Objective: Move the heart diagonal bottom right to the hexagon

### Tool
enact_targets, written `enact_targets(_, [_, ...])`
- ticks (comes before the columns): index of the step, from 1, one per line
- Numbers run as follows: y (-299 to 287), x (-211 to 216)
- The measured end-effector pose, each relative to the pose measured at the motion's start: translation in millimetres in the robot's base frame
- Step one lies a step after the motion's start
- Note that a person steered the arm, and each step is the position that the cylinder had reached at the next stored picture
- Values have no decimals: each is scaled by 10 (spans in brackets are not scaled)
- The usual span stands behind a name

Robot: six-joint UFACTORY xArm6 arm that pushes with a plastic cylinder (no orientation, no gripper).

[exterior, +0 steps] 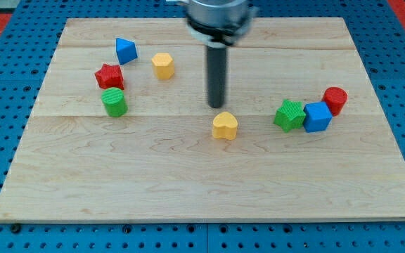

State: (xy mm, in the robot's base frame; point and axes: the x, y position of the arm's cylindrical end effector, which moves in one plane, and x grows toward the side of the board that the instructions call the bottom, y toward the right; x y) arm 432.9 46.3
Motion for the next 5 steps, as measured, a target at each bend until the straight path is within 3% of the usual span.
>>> enact_targets(2, [204, 789])
enact_targets(3, [133, 956])
enact_targets(4, [-66, 561])
enact_targets(5, [-6, 785])
